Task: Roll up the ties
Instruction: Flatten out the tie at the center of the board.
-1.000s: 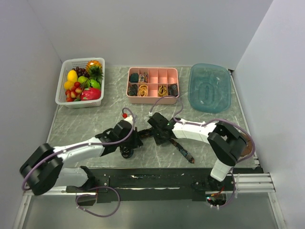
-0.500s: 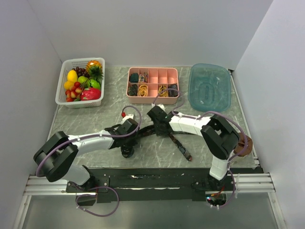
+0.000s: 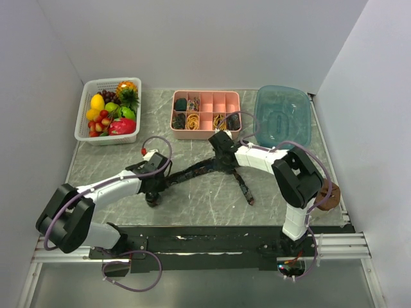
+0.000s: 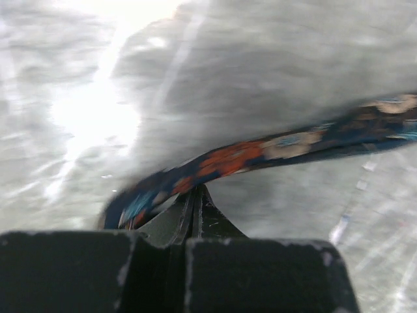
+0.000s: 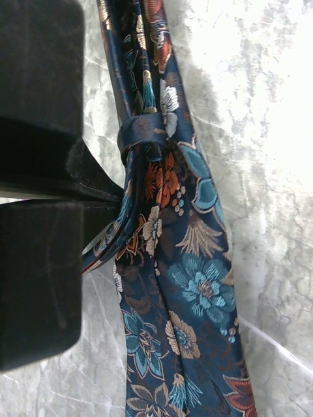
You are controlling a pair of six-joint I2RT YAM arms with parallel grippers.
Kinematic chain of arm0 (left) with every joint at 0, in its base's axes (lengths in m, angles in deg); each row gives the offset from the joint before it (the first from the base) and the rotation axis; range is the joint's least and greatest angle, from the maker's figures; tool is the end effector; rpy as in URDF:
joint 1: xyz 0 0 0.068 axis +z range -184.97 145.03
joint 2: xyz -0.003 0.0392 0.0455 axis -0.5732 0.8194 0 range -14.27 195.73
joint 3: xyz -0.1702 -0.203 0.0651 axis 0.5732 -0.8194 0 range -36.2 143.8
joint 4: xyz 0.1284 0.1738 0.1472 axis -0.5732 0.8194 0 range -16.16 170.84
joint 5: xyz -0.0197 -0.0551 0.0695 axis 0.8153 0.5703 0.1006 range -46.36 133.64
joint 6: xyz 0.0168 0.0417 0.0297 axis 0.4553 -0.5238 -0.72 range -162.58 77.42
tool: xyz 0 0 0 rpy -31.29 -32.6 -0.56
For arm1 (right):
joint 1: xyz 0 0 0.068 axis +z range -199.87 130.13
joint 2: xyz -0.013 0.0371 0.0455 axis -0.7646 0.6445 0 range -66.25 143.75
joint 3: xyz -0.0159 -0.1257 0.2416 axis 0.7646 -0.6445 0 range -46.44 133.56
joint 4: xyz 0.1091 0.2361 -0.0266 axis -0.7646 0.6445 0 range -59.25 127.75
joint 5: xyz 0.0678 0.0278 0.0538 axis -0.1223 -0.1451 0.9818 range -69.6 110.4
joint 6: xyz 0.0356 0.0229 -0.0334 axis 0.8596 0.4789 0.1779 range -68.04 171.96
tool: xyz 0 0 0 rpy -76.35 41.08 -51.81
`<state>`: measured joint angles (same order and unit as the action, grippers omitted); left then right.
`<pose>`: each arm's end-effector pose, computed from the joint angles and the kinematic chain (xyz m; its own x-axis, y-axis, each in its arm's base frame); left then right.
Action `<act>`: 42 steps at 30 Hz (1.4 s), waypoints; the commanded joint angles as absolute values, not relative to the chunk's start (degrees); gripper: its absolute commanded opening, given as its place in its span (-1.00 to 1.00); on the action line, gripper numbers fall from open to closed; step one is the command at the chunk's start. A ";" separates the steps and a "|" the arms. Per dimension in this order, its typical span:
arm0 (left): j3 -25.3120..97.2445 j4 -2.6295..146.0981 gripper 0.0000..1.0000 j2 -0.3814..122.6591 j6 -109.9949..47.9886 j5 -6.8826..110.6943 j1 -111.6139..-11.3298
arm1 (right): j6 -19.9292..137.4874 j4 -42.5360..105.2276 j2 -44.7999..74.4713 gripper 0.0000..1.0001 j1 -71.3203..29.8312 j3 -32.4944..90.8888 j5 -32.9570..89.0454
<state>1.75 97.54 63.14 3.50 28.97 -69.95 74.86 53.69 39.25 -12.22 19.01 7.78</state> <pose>0.2008 -0.1295 0.1651 -0.8390 -0.2635 -0.4761 -0.2071 0.9637 -0.1685 0.2947 0.2173 0.1593 -0.8512 -0.1771 -0.4941 -0.2023 0.9793 -0.0026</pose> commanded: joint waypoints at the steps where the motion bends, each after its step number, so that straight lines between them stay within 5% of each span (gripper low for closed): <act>1: 6.58 105.20 -0.98 62.37 1.54 25.10 -67.41 | 73.85 54.83 41.42 -1.00 -14.71 17.99 6.25; 42: 19.69 121.38 -0.98 72.39 -3.82 19.12 -61.96 | 71.83 65.03 45.99 -1.00 -23.77 25.46 7.83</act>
<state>16.24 118.07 73.94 -2.92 20.29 -63.05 71.84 61.32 42.85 -22.50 25.20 9.35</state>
